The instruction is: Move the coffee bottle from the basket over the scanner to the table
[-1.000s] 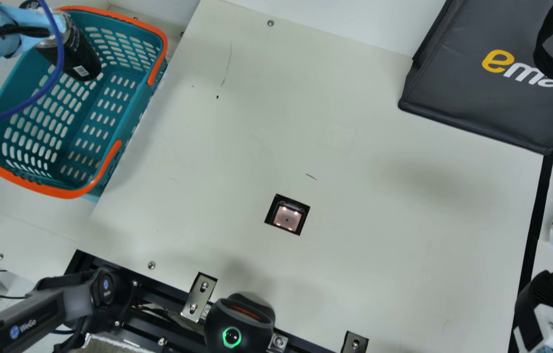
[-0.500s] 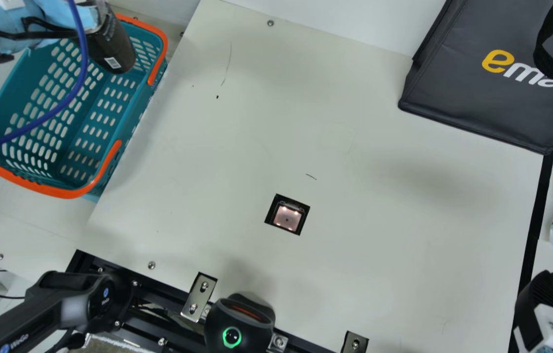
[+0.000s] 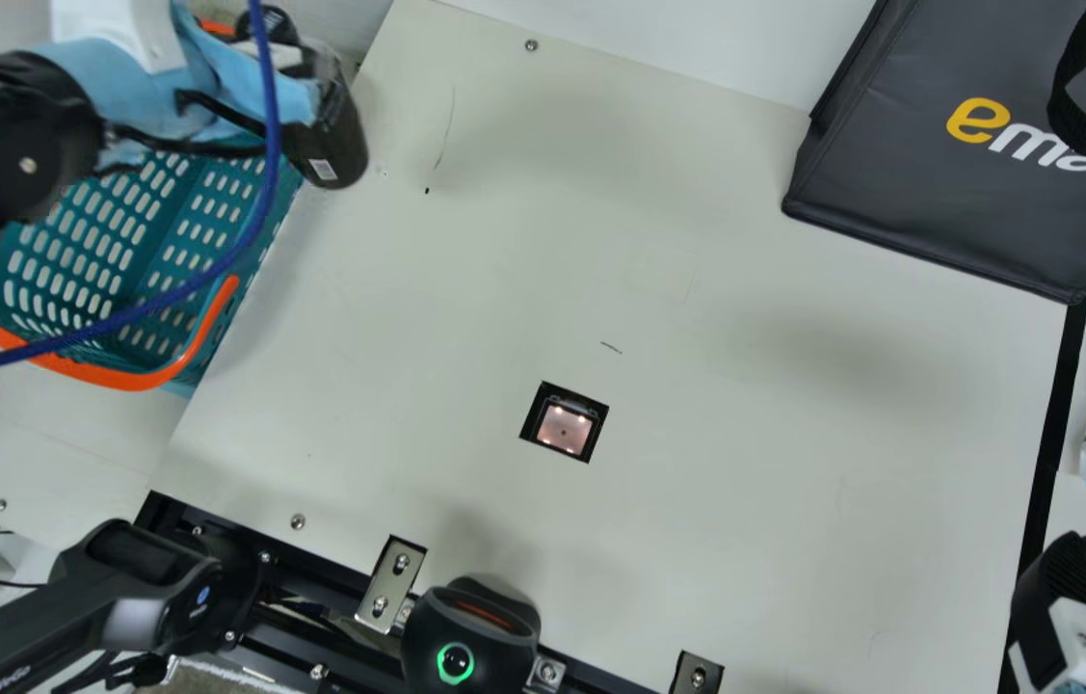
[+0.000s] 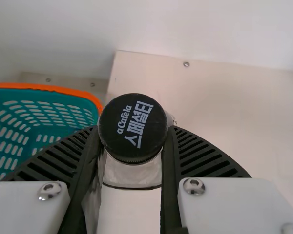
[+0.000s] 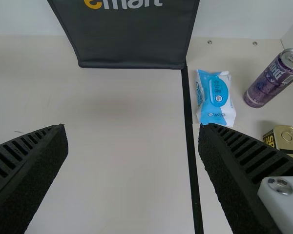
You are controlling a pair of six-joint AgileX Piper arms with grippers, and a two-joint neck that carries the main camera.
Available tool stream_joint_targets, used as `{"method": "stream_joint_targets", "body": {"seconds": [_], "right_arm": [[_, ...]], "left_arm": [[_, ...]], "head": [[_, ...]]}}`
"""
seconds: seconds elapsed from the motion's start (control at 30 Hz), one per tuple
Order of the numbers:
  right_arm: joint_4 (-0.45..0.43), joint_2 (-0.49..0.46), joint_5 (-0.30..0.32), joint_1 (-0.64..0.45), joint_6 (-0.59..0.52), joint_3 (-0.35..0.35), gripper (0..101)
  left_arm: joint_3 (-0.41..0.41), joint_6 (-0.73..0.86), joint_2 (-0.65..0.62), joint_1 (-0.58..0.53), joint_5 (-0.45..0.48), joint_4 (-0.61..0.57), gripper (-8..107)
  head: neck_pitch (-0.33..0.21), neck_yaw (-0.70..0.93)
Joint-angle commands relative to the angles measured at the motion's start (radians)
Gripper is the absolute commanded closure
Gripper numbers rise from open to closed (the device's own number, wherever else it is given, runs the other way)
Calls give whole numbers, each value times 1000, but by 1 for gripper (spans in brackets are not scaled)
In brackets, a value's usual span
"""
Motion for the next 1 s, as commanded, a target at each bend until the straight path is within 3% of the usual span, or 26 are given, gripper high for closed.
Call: {"method": "stream_joint_targets", "body": {"seconds": [0.0,0.3,0.63,0.97], "right_arm": [[0,0,0,0,0,0,6],[0,0,0,0,0,0,6],[0,0,0,0,0,0,6],[0,0,0,0,0,0,6]], "left_arm": [[40,-18,7,-49,-22,12,107],[171,-97,51,-129,-134,67,107],[260,-133,81,-155,-223,98,107],[295,-94,65,-144,-250,68,74]], "head": [[-30,2],[-30,2],[-30,2],[-30,2]]}}
